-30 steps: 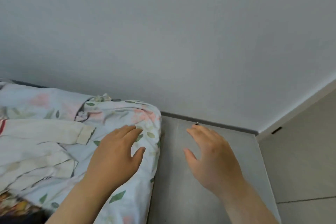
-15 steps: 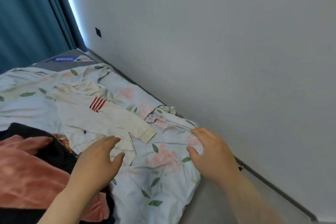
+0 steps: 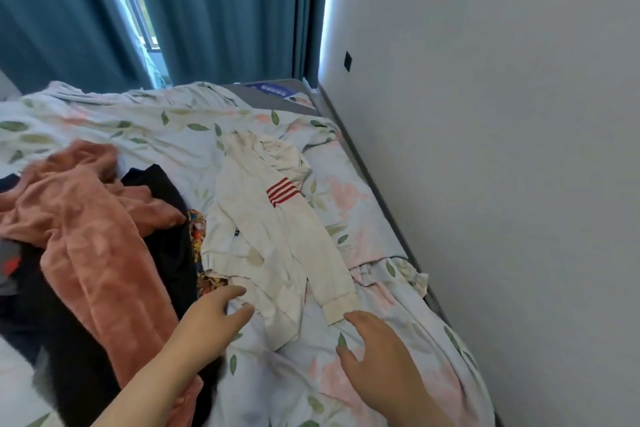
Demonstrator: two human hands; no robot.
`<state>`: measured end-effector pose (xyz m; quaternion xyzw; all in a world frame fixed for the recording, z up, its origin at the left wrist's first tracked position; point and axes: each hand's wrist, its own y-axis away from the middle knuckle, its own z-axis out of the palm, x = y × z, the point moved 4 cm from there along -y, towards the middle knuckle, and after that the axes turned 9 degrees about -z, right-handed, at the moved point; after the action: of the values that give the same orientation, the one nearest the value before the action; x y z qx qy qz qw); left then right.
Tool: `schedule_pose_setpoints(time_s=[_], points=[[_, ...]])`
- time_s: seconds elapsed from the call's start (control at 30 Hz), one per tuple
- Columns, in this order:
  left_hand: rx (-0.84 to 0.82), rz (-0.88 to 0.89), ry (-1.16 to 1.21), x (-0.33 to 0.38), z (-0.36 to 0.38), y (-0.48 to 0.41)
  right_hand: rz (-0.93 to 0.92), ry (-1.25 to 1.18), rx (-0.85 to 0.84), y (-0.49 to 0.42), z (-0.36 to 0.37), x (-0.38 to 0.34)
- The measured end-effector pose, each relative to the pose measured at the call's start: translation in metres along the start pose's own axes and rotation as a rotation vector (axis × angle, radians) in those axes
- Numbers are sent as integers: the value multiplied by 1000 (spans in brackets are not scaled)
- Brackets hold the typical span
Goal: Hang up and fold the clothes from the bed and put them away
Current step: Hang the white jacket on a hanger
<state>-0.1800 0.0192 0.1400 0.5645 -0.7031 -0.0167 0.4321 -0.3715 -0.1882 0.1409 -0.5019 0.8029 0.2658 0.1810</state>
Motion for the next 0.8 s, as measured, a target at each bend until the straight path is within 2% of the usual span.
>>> schedule_pose_setpoints(time_s=[0.2,0.37,0.5,0.63,0.8], points=[[2,-152,224,-26,61,-84,-50,-86,-105,-101,49,58],[-53,-133,304,-48,111,-158,-28,-389,-112,-176,111,79],[74,-210,347,-65,133,-213,-58,-382,-94,-229,157,93],[214,-256,279,-84,154,-249,-44,-391,-115,-264,195,105],[226,-214,370,-96,163,-255,92,-572,-1,-282,212,107]])
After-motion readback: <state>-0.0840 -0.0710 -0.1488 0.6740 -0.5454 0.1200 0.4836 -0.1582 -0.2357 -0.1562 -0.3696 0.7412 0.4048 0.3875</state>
